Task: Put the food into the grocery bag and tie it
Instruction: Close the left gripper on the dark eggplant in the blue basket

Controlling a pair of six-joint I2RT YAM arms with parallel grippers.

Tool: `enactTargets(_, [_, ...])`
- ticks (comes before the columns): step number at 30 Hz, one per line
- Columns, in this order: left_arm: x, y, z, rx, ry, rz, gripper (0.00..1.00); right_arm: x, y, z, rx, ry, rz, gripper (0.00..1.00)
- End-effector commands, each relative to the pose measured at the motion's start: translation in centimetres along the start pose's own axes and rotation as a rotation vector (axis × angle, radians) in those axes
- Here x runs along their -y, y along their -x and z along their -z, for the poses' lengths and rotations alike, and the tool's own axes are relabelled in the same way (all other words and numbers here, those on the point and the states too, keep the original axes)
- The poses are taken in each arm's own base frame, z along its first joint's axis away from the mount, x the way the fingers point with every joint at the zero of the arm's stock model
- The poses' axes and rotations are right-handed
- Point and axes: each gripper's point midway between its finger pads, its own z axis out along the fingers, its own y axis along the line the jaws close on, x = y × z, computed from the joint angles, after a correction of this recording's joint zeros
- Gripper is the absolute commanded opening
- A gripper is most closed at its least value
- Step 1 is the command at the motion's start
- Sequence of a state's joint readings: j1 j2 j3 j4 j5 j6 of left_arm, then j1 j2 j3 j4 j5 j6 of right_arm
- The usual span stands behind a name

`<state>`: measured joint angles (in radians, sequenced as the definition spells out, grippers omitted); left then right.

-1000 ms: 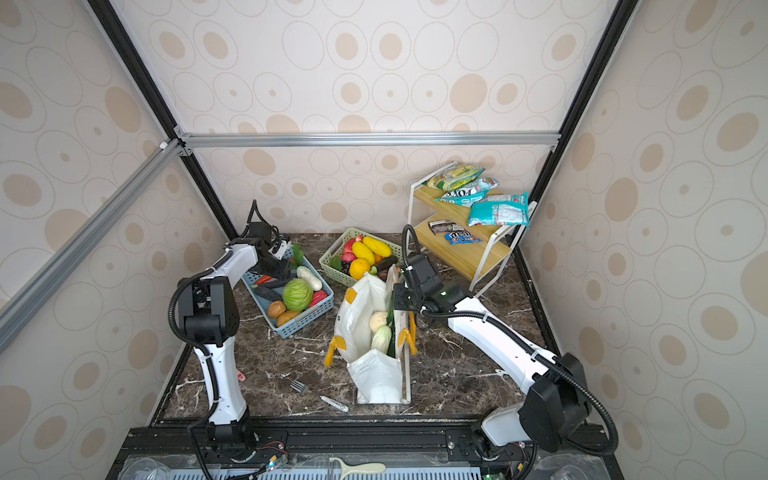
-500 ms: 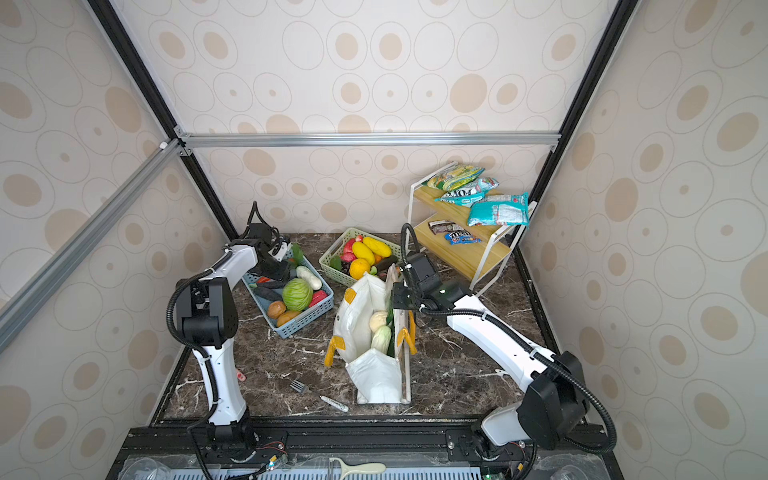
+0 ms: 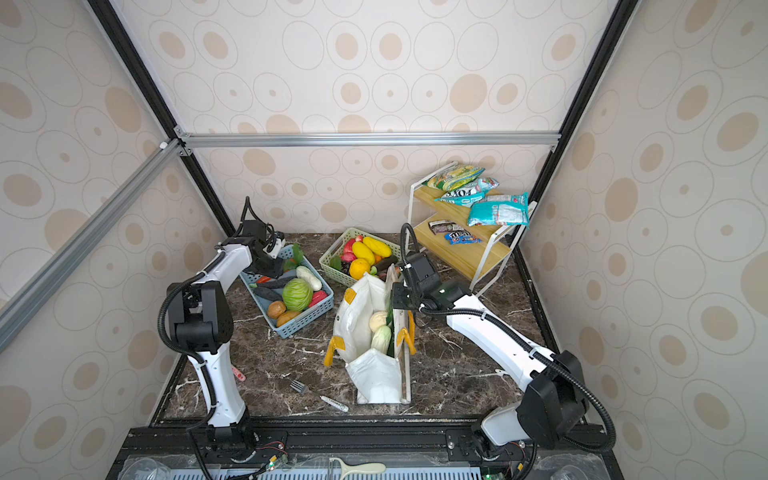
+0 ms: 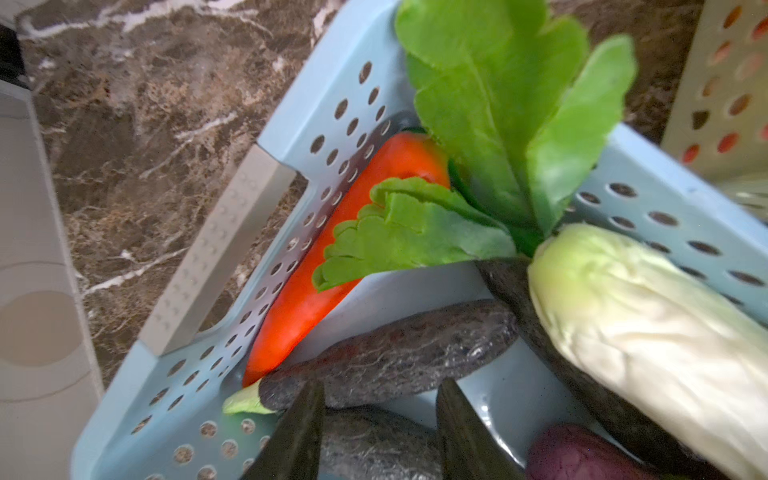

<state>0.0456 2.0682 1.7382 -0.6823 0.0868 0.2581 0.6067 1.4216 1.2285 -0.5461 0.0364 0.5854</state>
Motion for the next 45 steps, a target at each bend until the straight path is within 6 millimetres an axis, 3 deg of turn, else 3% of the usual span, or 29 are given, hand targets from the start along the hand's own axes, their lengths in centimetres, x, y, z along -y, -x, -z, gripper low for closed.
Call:
enactTargets(1, [0.2,-1.3,0.9,-0.053,0.009,-0.074,0.46,-0.3,0.1,0.3,0.002,0.004,-0.001,0.00])
enactTargets(6, [0.5,-3.1,-1.4,-0.120,0.017,-0.076,0.50,-0.5,0.1,0.2,-0.007,0.011,0.000,0.00])
enactTargets(14, [2.3,-3.8,-3.8,-0.153,-0.050,-0.116,0.56,-0.3,0.1,0.3,-0.005,0.000,0.000,0.00])
enactTargets(19, [1.8,-4.0,-5.9,-0.160,0.005,-0.121,0.61,-0.3,0.1,0.1,-0.009,-0.001,0.000,0.00])
enactTargets(25, [2.3,-4.4,-7.4,-0.169,-0.021,-0.125,0.58,-0.3,0.3,0.4,-0.005,-0.011,0.007,0.00])
enactTargets(27, [2.5,-4.8,-7.6,-0.174,-0.033,-0.132,0.52,-0.3,0.5,0.4,-0.003,-0.009,0.006,0.00])
enactTargets(31, [2.7,-4.6,-7.1,-0.164,-0.041,-0.130,0.35,-0.5,0.5,0.4,-0.008,-0.005,0.008,0.00])
enactTargets(40, [1.6,-1.4,-2.9,-0.064,-0.007,-0.117,0.14,-0.6,0.5,0.6,-0.006,0.003,0.009,0.00])
enactTargets(45, [1.1,-0.5,-1.9,-0.040,0.013,-0.100,0.28,-0.5,0.5,0.7,-0.001,0.004,0.010,0.00])
